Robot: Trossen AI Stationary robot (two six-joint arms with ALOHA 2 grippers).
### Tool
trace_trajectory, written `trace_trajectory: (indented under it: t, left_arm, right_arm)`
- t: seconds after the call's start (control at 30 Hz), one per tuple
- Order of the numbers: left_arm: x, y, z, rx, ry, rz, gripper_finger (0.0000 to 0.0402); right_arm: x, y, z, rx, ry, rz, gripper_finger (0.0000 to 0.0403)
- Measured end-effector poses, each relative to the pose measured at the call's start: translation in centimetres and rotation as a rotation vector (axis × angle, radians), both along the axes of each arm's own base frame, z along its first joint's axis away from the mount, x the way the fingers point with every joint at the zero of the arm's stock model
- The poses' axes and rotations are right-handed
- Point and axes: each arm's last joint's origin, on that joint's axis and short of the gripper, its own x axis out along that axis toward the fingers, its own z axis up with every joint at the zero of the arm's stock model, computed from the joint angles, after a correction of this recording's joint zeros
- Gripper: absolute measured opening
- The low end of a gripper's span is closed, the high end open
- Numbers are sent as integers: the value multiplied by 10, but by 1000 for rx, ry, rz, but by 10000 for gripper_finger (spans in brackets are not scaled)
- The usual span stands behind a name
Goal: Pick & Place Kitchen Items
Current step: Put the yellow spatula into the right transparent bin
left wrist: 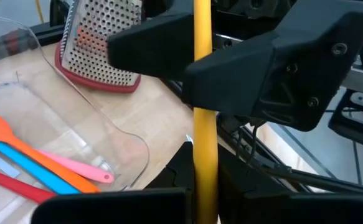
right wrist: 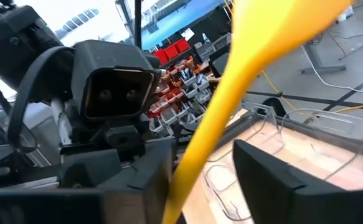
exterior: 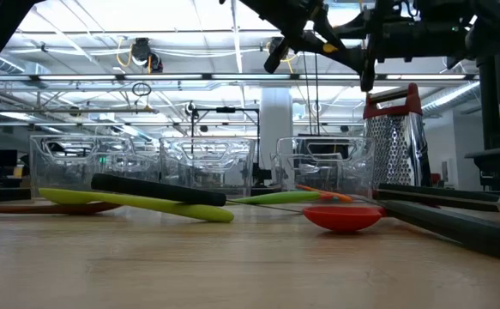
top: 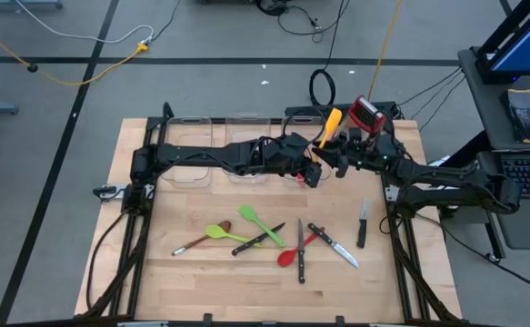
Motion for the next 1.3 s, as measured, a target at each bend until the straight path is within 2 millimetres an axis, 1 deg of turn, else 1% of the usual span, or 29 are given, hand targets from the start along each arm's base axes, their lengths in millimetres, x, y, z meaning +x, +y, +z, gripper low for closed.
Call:
trace_trajectory:
  t: [0.23, 0.3, 0.63, 0.73, 0.83, 0.97, 1.03, 1.1, 1.2, 1.3]
  left_arm:
    - [0, 2, 0, -4, -1, 10, 28]
    - [0, 3, 0, 1, -3, 3, 29]
    - [0, 7, -1, 13, 10, -5, 31]
    - [-1, 9, -2, 23, 26, -2, 43]
    - [-2, 11, -4, 44, 48, -1, 80]
    - [-5, 11, -7, 68, 101, 0, 152]
    - [-7, 13, -9, 72, 139, -11, 189]
    - [-11, 16, -12, 89, 192, -64, 220]
    - [-17, 23, -19, 77, 280, -200, 257]
    - [-24, 30, -24, 24, 346, -235, 283]
  right_arm:
    - [-1, 0, 1, 3, 0, -9, 37]
    - [-1, 0, 1, 14, -7, -6, 16]
    - [-2, -3, -2, 39, 20, 13, 14]
    - [-3, -4, -2, 38, 24, 12, 14]
    - [-3, -5, -4, 30, 35, -2, 11]
    - [-4, -7, -7, 37, 63, -11, 10]
    - [-5, -9, -11, 55, 99, -45, 10]
    - [-6, -12, -15, 73, 130, -69, 10]
    - [-8, -15, -19, 96, 166, -86, 10]
    - [-9, -17, -20, 112, 177, -98, 10]
